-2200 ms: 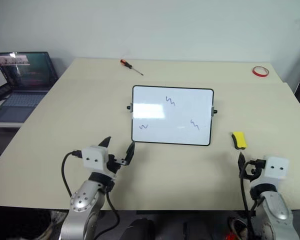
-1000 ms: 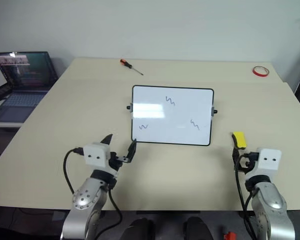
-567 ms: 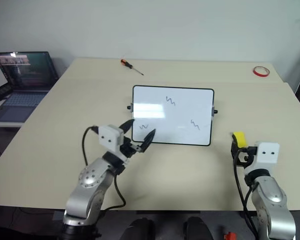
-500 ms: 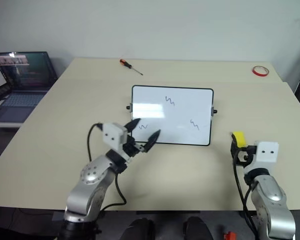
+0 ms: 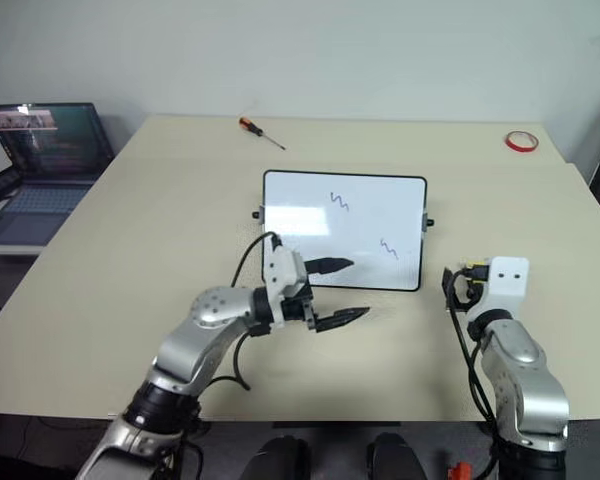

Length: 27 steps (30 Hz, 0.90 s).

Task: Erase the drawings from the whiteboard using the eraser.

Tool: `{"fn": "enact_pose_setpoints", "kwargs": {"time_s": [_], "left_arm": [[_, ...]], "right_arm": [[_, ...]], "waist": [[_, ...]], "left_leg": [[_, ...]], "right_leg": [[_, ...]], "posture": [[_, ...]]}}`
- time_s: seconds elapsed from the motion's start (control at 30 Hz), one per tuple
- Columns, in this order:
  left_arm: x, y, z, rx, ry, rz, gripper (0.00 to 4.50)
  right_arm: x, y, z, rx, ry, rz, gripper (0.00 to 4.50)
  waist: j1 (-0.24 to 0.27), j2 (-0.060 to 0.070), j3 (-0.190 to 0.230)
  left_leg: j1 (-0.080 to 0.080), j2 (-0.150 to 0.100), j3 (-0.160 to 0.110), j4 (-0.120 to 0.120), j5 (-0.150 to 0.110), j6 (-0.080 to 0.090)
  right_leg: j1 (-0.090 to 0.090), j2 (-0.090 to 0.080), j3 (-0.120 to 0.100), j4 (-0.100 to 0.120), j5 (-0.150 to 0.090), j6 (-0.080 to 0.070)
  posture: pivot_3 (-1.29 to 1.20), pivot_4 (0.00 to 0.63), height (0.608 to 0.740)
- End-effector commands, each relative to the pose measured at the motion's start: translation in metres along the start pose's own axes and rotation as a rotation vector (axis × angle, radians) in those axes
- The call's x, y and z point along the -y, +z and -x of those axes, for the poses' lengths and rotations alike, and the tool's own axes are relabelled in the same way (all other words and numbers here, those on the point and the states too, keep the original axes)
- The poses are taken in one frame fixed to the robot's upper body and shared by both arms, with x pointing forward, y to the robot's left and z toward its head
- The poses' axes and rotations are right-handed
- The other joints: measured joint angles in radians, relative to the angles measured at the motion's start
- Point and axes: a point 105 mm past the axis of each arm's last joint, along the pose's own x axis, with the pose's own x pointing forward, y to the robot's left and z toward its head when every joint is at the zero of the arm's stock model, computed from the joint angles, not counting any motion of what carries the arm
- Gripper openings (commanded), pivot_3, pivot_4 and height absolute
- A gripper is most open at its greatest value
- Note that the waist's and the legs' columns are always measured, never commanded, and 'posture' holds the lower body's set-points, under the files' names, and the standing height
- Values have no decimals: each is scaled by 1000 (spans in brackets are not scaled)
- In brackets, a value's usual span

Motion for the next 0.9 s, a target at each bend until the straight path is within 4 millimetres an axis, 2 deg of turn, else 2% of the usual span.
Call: {"fn": "enact_pose_setpoints", "kwargs": {"time_s": [0.03, 0.33, 0.6, 0.9], "left_arm": [[0, 9, -8, 34, -29, -59, 4500], [3, 9, -12, 49, -58, -88, 4500], [6, 4, -17, 38, -88, -124, 4500], [6, 7, -18, 53, -83, -130, 4500]], "right_arm": [[5, 8, -4, 23, -16, -13, 4460], [17, 4, -8, 15, -59, -43, 4460], [26, -11, -9, -31, -94, -96, 4460], [26, -9, -16, -26, -91, -131, 4460]], "waist": [[0, 0, 0], [0, 0, 0], [0, 0, 0], [-1, 0, 0]], "left_leg": [[0, 0, 0, 0, 0, 0], [-2, 0, 0, 0, 0, 0], [-2, 0, 0, 0, 0, 0], [-2, 0, 0, 0, 0, 0]], "right_leg": [[0, 0, 0, 0, 0, 0], [-2, 0, 0, 0, 0, 0], [-3, 0, 0, 1, 0, 0], [-3, 0, 1, 2, 0, 0]], "posture": [[0, 150, 740], [0, 150, 740], [0, 150, 740], [0, 150, 740]]}}
